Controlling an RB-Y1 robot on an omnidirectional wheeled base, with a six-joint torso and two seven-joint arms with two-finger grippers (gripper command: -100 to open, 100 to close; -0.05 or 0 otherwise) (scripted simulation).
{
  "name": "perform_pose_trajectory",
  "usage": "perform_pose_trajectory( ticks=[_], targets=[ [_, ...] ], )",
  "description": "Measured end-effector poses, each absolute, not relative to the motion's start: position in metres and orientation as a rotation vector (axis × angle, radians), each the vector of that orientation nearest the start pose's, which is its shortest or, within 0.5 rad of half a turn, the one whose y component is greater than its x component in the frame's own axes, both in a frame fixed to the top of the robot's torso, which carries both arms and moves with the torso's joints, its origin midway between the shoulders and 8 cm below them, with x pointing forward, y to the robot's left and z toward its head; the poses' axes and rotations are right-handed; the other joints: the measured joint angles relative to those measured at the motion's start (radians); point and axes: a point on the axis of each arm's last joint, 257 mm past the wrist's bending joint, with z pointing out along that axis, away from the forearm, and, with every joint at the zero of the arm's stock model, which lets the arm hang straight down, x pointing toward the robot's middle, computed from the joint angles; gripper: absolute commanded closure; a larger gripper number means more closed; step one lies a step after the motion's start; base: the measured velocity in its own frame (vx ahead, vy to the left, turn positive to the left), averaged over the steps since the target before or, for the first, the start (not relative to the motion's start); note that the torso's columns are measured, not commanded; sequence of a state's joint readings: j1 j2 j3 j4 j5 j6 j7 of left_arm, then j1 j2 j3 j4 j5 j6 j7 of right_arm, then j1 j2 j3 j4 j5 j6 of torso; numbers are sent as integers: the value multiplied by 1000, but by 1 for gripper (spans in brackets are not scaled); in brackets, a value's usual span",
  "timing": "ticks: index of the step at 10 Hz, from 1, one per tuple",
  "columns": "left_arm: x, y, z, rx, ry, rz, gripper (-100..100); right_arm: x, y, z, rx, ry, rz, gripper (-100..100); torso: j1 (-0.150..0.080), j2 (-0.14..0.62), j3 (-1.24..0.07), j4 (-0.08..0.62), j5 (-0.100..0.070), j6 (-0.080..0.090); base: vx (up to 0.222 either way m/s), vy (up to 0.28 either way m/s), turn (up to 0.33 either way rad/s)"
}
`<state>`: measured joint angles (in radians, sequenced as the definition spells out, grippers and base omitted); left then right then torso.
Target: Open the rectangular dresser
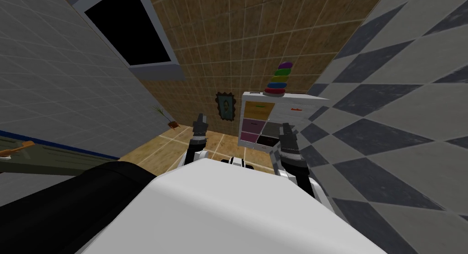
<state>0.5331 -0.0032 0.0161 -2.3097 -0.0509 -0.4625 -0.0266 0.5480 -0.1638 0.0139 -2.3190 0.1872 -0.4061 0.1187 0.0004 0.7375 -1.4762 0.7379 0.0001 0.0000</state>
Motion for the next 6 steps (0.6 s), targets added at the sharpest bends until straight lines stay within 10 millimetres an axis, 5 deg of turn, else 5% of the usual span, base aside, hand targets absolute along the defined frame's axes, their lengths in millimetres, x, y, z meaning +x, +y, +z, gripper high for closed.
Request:
perform_pose_trajectory(
  ticks=[6],
  targets=[
    [342, 283, 20, -646, 670, -1208, 0, 352, -258, -11, 151, 1084, 669, -100, 0, 1, 0, 0, 0, 0, 83, 72, -101]
  ],
)
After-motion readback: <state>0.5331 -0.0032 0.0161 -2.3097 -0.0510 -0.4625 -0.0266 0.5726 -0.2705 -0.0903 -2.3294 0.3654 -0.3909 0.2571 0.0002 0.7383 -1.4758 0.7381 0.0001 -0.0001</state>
